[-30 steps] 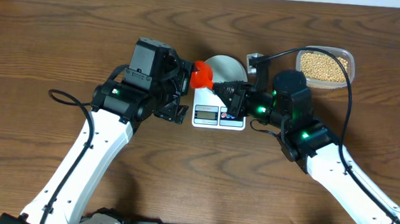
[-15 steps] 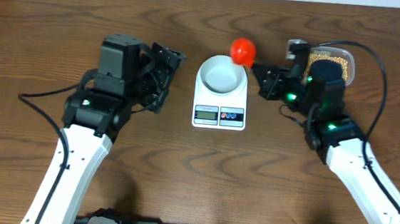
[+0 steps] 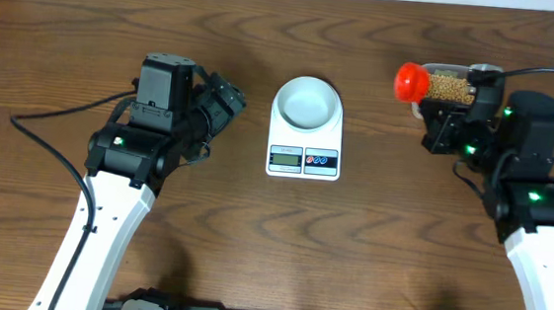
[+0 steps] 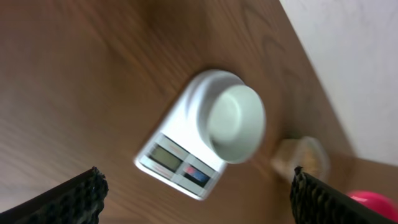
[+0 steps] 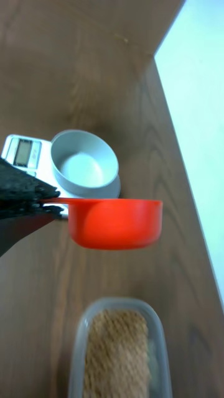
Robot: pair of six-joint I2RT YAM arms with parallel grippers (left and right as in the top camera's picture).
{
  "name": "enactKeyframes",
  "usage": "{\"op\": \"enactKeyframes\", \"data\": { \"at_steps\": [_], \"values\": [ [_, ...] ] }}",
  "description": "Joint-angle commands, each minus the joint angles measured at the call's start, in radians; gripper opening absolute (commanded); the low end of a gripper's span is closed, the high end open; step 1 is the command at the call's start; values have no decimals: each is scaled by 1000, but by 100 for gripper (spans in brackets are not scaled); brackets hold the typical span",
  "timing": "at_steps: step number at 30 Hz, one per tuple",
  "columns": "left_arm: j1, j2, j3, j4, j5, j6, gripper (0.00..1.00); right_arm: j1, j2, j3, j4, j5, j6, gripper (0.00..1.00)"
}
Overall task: Scoop item into bowl and weigh 50g on scale
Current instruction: 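Carry the red scoop with the right gripper to the soybean tub, then move the left gripper over the scale's button panel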
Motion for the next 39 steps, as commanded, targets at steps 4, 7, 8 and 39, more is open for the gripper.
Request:
{"op": "enactKeyframes", "data": {
  "at_steps": [4,7,8,39],
  "values": [
    [3,14,18,-18,-129,428,96,-29,-81,56,-82,128,-124,2],
    [3,14,18,-16,-129,428,96,-29,-89,56,-88,127,-124,2],
    [3,14,18,-17,-129,428,96,-29,-89,56,-90,127,-124,2],
    [-201,106,18,44,-110,829,7,-28,-89,56,-128,122,-116,1]
  ]
}}
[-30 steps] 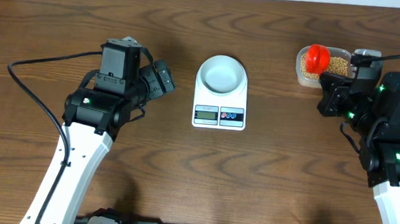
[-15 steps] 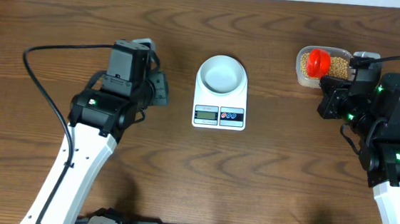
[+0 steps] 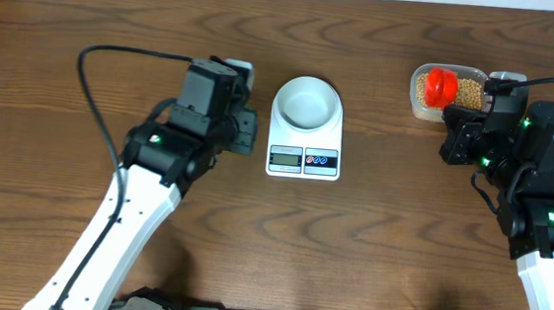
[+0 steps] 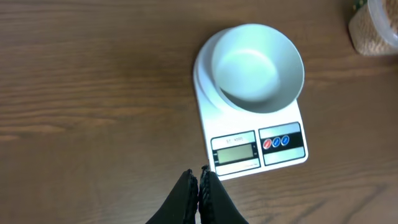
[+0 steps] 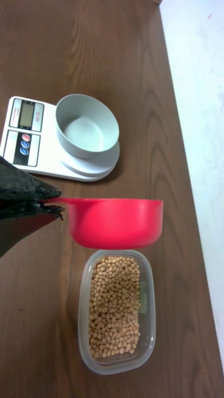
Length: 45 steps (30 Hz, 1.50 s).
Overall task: Scoop item into bowl and weigh 50g on scale
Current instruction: 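Move the left gripper over the scale's button panel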
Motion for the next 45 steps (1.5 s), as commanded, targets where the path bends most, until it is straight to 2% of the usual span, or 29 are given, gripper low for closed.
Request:
{"op": "enactKeyframes", "data": {
  "at_steps": [1,5,11,19,28,37,45],
  "values": [
    [-50,55,18,23,-5,23,7,-3,-8,24,-5,4,-9,2],
    [-99,97,18,34,-5,54,7,-3,-8,24,-8,4,-9,1],
    [-190,166,18,34,-5,200,7,-3,-8,24,-17,4,-10,1],
    [-229,287,18,34,-5,210,8,-3,-8,24,-31,4,-10,1],
    [-282,396,18,62,-6,338,8,-3,-8,24,-33,4,-10,1],
    [-285,402,18,101,-5,337,8,-3,-8,24,-40,4,-10,1],
    [-285,403,18,164,-5,395,7,-3,-8,24,-40,4,-10,1]
  ]
}}
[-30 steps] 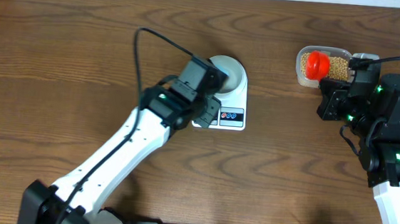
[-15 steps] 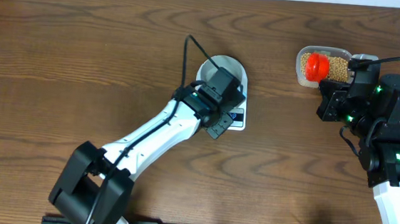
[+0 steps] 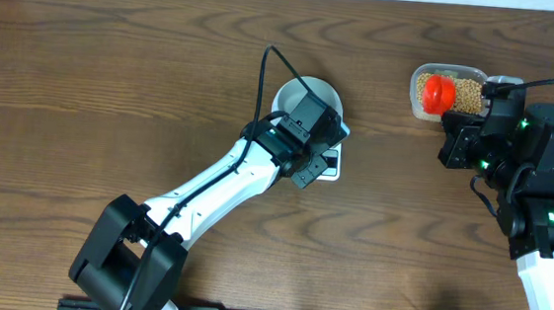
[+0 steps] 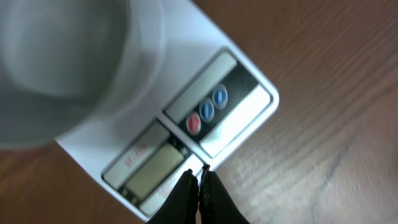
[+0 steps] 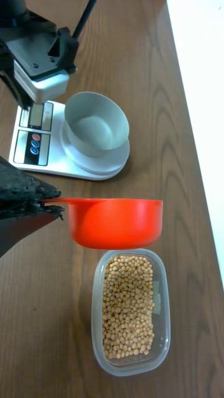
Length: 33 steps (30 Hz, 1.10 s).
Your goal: Scoop item into bowl and weigh 50g on scale
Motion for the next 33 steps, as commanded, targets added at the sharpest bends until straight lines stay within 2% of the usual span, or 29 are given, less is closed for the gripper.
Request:
{"op": "enactKeyframes", "data": {
  "at_steps": [1,4,33],
  "values": [
    [0,8,18,27,-5,58,7,-3,-8,24,2,4,-10,1],
    [0,9,18,27,-6,116,7,-3,-8,24,2,4,-10,1],
    [0,128,-10,117,-6,117,7,-3,-8,24,-5,9,-10,1]
  ]
}}
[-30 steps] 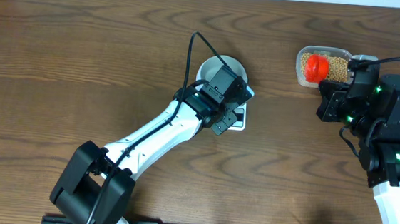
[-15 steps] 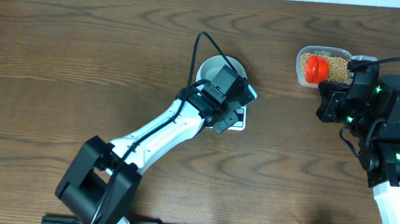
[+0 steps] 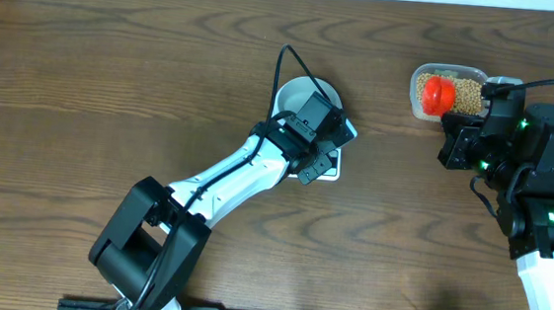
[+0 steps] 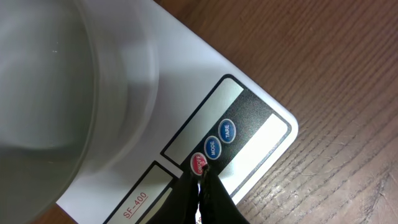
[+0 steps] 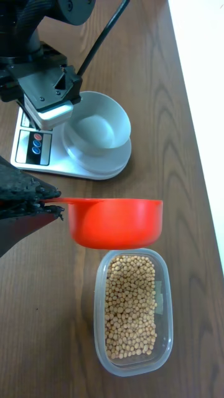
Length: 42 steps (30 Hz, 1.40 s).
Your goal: Scoop item into bowl and weigh 50g on scale
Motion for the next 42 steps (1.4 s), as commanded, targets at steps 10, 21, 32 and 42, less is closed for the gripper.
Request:
{"op": "enactKeyframes", "data": {
  "at_steps": [10,21,32,42],
  "values": [
    [0,63,-12,-4,-13,17,7,-3,-8,23,-2,30,-14,1],
    [17,84,-12,16,-22,17,7,-2,-8,21,-3,37,-33,1],
    [17,84,-12,36,-62,17,7,-3,-8,21,-1,42,-33,1],
    [17,112,-12,51,-62,17,7,-3,-4,21,-2,50,-33,1]
  ]
}}
